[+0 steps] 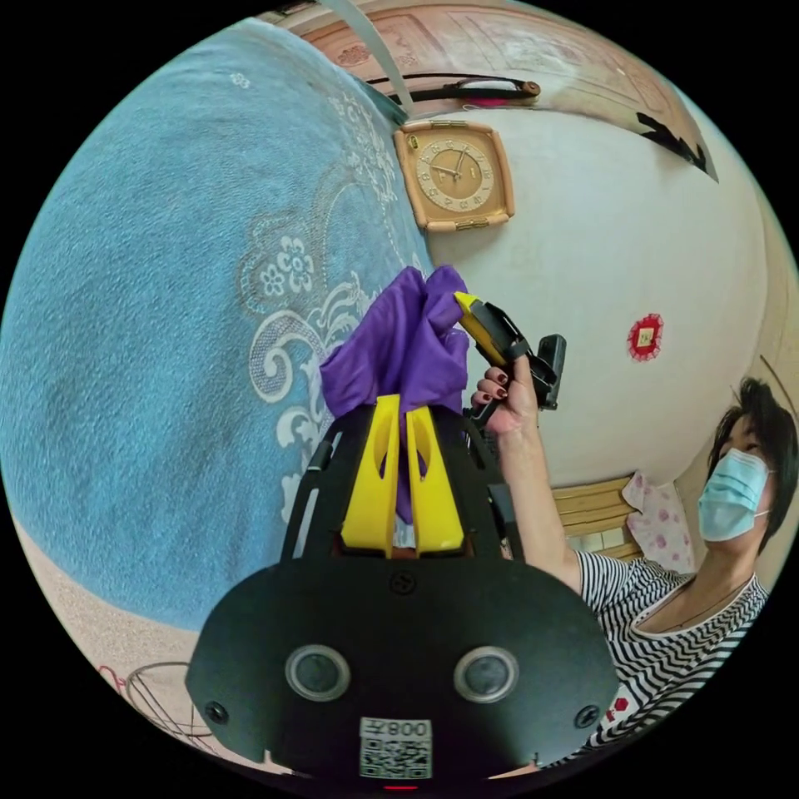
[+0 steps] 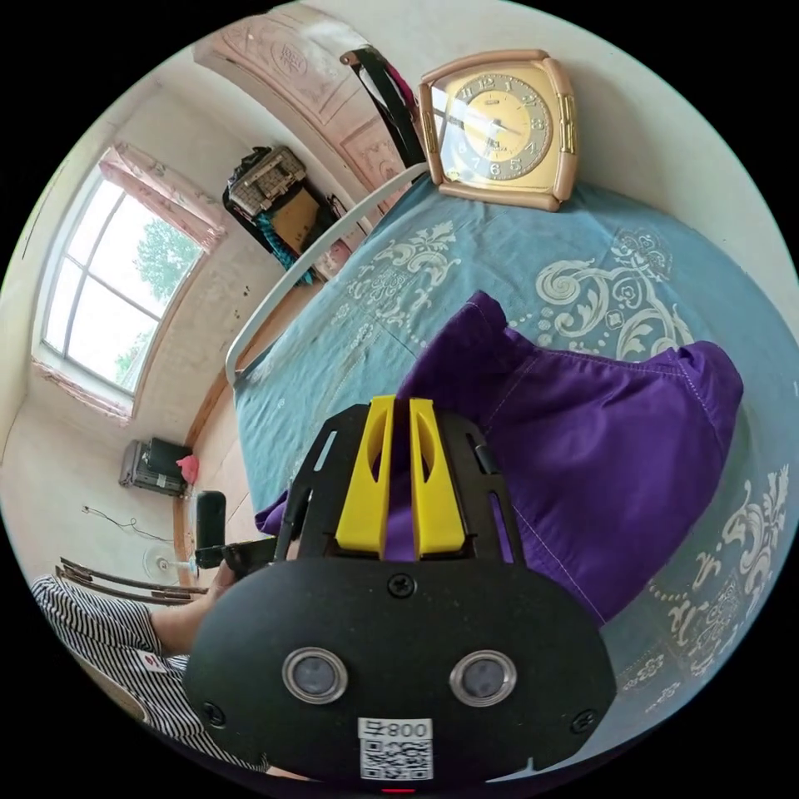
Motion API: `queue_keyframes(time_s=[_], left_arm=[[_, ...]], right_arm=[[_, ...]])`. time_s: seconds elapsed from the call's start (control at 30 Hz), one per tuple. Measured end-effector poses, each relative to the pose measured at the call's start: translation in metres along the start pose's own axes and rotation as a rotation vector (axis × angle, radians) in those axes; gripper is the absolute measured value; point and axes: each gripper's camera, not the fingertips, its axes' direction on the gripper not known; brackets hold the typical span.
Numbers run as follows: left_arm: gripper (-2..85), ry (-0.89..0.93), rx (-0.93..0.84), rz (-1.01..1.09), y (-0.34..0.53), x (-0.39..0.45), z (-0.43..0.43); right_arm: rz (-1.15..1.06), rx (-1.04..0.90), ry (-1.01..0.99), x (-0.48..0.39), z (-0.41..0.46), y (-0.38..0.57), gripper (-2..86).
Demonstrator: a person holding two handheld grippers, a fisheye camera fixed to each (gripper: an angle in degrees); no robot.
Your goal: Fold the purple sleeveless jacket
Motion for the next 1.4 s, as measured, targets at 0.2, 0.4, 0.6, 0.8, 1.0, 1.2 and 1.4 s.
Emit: queue_keyframes(time_s=[0.2,0.4,0.6,0.8,1.0,1.2,1.4], left_arm=[[0.8,0.008,0.004,-0.013,0.0,-0.014,-0.012],[1.2,0.047,0.01,-0.056,0.008,-0.026,-0.014],[0.8,0.027,0.035,-0.047,0.026,-0.019,-0.028],[0.8,-0.038,0.02,-0.035,0.05,-0.006,-0.026],[3.9,-0.092,-0.308,0.285,0.094,0.064,0.051],[5.3,-0.305,-0.454,0.636,0.137,0.121,0.138],[3.8,-0.298,-0.59,0.663,0.165,0.132,0.188]], right_arm=[[0.018,0.12,0.022,-0.012,-0.057,0.031,1.8],[0.008,0.152,-0.074,-0.021,-0.084,0.024,0.6],[-0.088,-0.013,-0.042,-0.066,-0.073,0.096,0.2],[0.082,-0.077,-0.013,-0.047,-0.05,0.159,0.1],[0.135,0.086,0.025,-0.038,-0.117,0.185,0.1],[0.225,0.065,-0.027,-0.022,-0.128,0.226,0.1],[0.249,0.034,-0.096,-0.005,-0.126,0.239,0.1]])
